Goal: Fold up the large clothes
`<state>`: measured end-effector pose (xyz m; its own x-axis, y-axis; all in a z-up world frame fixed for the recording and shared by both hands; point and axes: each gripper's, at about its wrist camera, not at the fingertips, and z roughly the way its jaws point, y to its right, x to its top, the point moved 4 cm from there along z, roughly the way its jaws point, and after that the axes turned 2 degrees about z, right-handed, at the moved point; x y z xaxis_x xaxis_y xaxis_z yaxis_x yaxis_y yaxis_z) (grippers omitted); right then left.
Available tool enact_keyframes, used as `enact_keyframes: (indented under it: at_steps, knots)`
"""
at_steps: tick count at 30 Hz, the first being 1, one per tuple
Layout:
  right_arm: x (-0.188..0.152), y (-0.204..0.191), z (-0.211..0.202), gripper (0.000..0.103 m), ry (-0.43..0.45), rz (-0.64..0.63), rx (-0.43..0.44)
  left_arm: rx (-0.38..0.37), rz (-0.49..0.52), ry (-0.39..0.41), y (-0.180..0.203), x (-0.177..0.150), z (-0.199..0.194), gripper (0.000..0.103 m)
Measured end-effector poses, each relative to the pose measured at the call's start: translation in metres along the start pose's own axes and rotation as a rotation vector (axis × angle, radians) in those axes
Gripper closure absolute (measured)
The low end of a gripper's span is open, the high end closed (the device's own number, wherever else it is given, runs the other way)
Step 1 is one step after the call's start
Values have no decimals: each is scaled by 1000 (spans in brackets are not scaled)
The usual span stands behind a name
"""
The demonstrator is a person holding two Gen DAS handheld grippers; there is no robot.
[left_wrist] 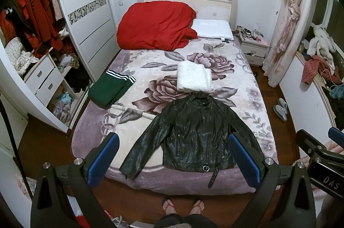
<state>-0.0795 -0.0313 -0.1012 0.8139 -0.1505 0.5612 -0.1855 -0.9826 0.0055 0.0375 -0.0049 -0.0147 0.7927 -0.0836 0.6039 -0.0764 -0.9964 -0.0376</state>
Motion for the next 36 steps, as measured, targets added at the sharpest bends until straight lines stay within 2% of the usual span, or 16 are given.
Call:
enact_keyframes:
  at_steps: [17, 21, 25, 28, 33, 36]
  knots:
    - [5, -5, 2, 0, -8, 20, 5, 4, -6, 7, 1, 3, 1, 0]
    - [6, -4, 25, 0, -34, 71, 25, 23, -29, 9, -5, 16, 19, 0]
    - [-2, 9, 73, 0, -88, 167, 74, 58, -44, 21, -22, 21, 61, 0]
    - [-20, 38, 127, 0, -132, 281, 58, 109, -20, 23, -25, 14, 106, 0]
    - [-83, 109, 247, 0, -266, 448, -37, 169, 25, -48, -11, -14, 205, 0]
    - [-135, 159, 327, 1, -382, 595, -58, 175, 29, -143, 6, -41, 274, 0]
